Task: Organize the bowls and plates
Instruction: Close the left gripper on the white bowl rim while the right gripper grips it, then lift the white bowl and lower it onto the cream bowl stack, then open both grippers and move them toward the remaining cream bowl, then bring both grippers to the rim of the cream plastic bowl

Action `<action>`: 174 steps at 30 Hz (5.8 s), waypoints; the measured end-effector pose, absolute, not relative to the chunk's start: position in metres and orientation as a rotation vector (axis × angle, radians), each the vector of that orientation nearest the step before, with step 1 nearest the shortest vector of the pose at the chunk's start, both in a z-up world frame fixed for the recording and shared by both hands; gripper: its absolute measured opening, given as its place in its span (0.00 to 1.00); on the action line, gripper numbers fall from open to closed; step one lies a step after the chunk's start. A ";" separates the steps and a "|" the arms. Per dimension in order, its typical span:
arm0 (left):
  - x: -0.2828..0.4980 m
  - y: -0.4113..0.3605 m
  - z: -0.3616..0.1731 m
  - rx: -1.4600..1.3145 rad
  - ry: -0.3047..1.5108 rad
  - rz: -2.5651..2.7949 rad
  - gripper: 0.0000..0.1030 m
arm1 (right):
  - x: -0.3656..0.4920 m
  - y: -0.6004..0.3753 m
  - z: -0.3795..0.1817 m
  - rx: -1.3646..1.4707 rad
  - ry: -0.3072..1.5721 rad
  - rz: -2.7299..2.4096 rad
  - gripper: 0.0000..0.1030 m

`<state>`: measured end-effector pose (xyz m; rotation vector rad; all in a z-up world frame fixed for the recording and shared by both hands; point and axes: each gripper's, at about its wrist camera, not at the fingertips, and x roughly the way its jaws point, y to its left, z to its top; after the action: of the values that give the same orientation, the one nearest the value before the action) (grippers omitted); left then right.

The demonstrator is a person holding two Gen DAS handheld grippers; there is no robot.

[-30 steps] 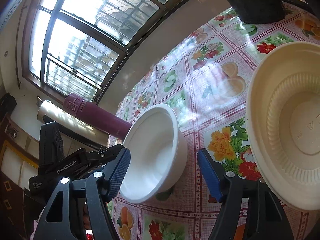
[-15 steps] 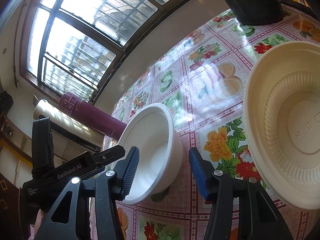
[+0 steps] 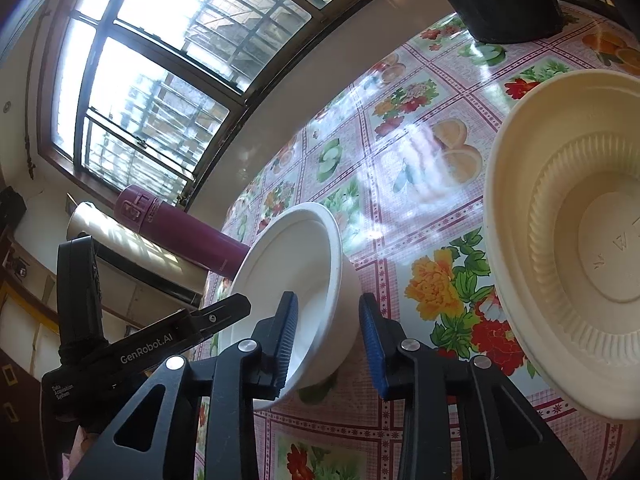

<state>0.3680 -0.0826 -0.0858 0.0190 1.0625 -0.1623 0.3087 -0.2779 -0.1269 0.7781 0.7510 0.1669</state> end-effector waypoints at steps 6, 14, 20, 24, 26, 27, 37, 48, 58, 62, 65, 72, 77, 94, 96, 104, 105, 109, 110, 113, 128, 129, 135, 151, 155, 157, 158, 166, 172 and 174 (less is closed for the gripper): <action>0.369 -0.084 -0.090 0.011 1.086 -0.186 0.58 | 0.308 -0.279 -0.128 0.777 0.749 0.157 0.26; 0.366 -0.086 -0.094 -0.004 1.110 -0.230 0.31 | 0.307 -0.279 -0.128 0.766 0.748 0.143 0.21; 0.362 -0.087 -0.090 0.026 1.096 -0.239 0.24 | 0.305 -0.277 -0.126 0.744 0.739 0.128 0.14; 0.360 -0.085 -0.090 0.028 1.100 -0.246 0.22 | 0.305 -0.276 -0.124 0.728 0.733 0.116 0.13; 0.359 -0.085 -0.089 0.025 1.101 -0.252 0.22 | 0.305 -0.276 -0.124 0.721 0.731 0.109 0.12; 0.358 -0.085 -0.089 0.023 1.103 -0.256 0.22 | 0.305 -0.276 -0.123 0.721 0.731 0.106 0.11; 0.332 -0.072 -0.073 0.014 1.081 -0.270 0.22 | 0.290 -0.269 -0.113 0.718 0.719 0.128 0.10; 0.279 -0.037 -0.059 -0.019 1.051 -0.257 0.22 | 0.255 -0.233 -0.097 0.651 0.708 0.176 0.10; 0.211 0.007 -0.035 -0.045 0.972 -0.226 0.23 | 0.191 -0.188 -0.069 0.606 0.644 0.264 0.10; 0.177 0.030 -0.019 -0.064 0.923 -0.231 0.23 | 0.161 -0.174 -0.057 0.623 0.612 0.321 0.10; 0.148 0.049 -0.008 -0.079 0.889 -0.238 0.23 | 0.136 -0.161 -0.044 0.625 0.580 0.370 0.10; 0.093 0.102 0.013 -0.122 0.823 -0.218 0.23 | 0.096 -0.112 -0.009 0.559 0.538 0.480 0.11; 0.062 0.142 0.019 -0.144 0.788 -0.174 0.23 | 0.078 -0.067 0.001 0.504 0.561 0.557 0.11; 0.017 0.210 -0.053 -0.261 0.894 -0.093 0.23 | 0.062 0.026 -0.052 0.289 0.727 0.609 0.11; 0.018 0.211 -0.058 -0.268 0.902 -0.093 0.23 | 0.064 0.029 -0.056 0.281 0.736 0.602 0.11; 0.018 0.223 -0.070 -0.328 0.917 -0.096 0.27 | 0.065 0.036 -0.064 0.237 0.745 0.600 0.14; 0.018 0.224 -0.071 -0.342 0.921 -0.102 0.30 | 0.063 0.037 -0.064 0.231 0.743 0.599 0.14; 0.016 0.228 -0.072 -0.369 0.915 -0.102 0.68 | 0.062 0.039 -0.060 0.209 0.733 0.593 0.32; 0.015 0.229 -0.071 -0.376 0.904 -0.107 0.74 | 0.062 0.038 -0.059 0.206 0.726 0.592 0.45; 0.010 0.234 -0.065 -0.386 0.867 -0.108 0.82 | 0.061 0.029 -0.053 0.230 0.701 0.615 0.72; 0.017 0.158 -0.026 -0.248 0.720 -0.253 1.00 | 0.083 -0.077 -0.047 0.347 0.596 0.473 0.91; 0.019 0.149 -0.025 -0.240 0.726 -0.270 1.00 | 0.084 -0.087 -0.049 0.348 0.594 0.450 0.91; 0.035 0.085 -0.024 -0.175 0.781 -0.366 1.00 | 0.089 -0.163 -0.062 0.378 0.609 0.311 0.95; 0.071 -0.080 -0.030 -0.030 0.938 -0.600 1.00 | 0.105 -0.368 -0.085 0.578 0.623 0.036 1.00; 0.089 -0.111 -0.025 0.016 0.948 -0.618 1.00 | 0.114 -0.402 -0.084 0.637 0.614 0.024 1.00; 0.100 -0.125 -0.022 0.043 0.955 -0.619 1.00 | 0.117 -0.414 -0.082 0.649 0.608 0.014 1.00; 0.106 -0.131 -0.019 0.052 0.957 -0.620 1.00 | 0.120 -0.420 -0.080 0.652 0.603 0.008 1.00; 0.166 -0.173 0.010 0.093 0.967 -0.600 1.00 | 0.142 -0.464 -0.055 0.749 0.548 0.000 1.00; 0.206 -0.193 0.032 0.079 0.905 -0.536 1.00 | 0.165 -0.470 -0.028 0.838 0.474 0.063 1.00; 0.216 -0.198 0.031 0.054 0.890 -0.523 1.00 | 0.172 -0.467 -0.033 0.860 0.463 0.084 1.00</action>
<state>0.2161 -0.1976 0.0314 0.0541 0.8898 -0.5231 0.1724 -0.4671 -0.0334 0.8603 0.4634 0.0836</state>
